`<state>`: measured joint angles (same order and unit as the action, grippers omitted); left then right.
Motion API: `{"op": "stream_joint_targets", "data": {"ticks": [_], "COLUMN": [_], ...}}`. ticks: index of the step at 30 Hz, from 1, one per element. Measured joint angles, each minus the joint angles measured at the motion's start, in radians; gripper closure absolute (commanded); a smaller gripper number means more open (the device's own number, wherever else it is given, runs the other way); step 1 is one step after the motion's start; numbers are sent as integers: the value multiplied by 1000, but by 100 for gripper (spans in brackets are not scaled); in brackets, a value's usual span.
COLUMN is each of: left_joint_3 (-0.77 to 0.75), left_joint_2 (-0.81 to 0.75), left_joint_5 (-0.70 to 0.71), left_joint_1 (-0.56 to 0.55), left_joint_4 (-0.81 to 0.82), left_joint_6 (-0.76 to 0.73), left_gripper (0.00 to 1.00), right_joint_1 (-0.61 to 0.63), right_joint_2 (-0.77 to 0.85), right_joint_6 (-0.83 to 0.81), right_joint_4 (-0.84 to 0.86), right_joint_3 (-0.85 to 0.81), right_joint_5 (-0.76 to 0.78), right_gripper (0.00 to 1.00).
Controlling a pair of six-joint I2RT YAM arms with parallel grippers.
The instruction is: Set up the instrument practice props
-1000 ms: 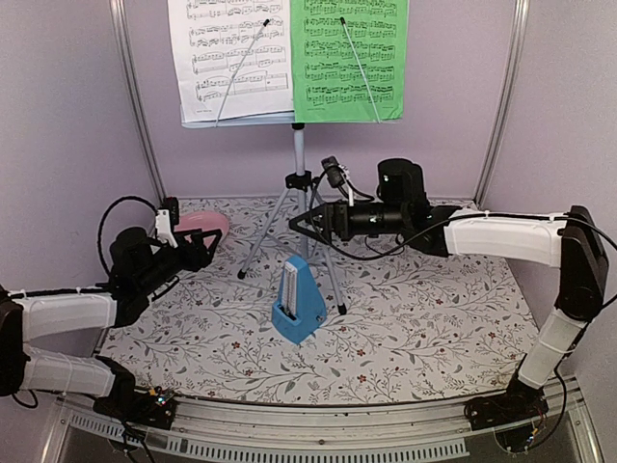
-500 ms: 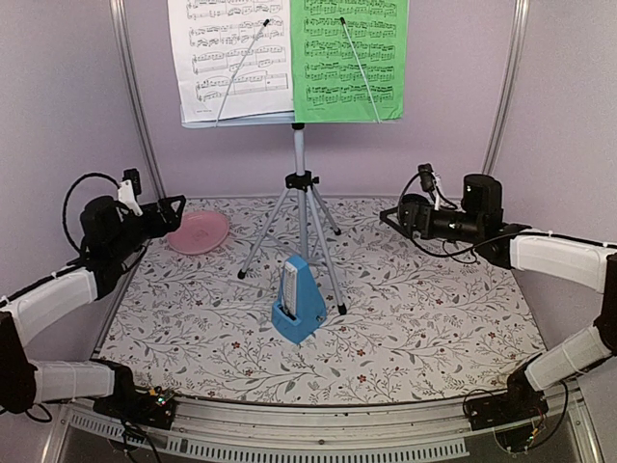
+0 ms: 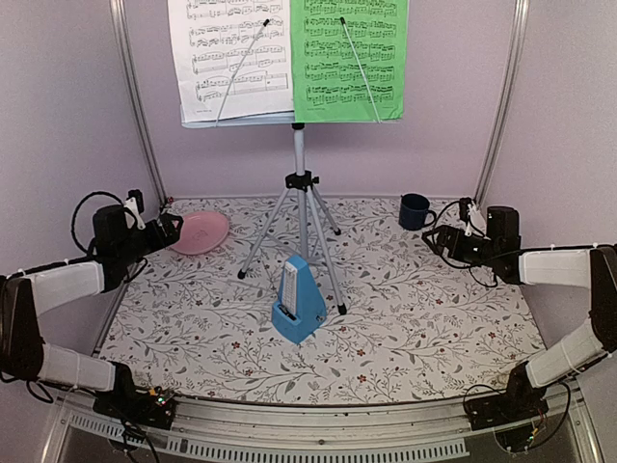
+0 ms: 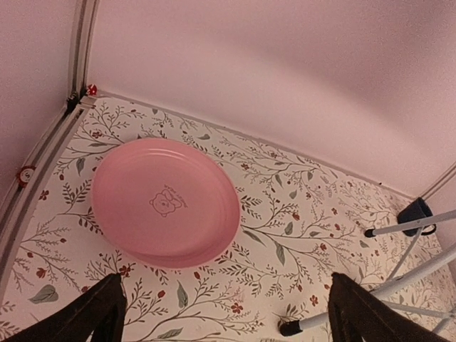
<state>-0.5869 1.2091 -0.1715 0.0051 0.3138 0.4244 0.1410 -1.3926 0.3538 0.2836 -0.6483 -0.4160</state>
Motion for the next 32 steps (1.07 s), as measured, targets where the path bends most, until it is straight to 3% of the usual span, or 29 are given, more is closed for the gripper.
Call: {"op": "stream_joint_targets", "data": {"ticks": [14,32], "left_joint_3": [99,127], "left_joint_2": [69,92], "left_joint_5": [1,56], "left_joint_1": [-13,-98], "left_joint_4": [31,89], "left_joint_6": [-7,-31], "left_gripper": [1,0], "right_joint_1": [1,1], "right_joint_2": [-76,-74], "right_joint_6": [20,28], "right_joint_4": [200,307], "right_joint_3": [154,186], "right_joint_5": [93,99], "right_gripper": [1,1]}}
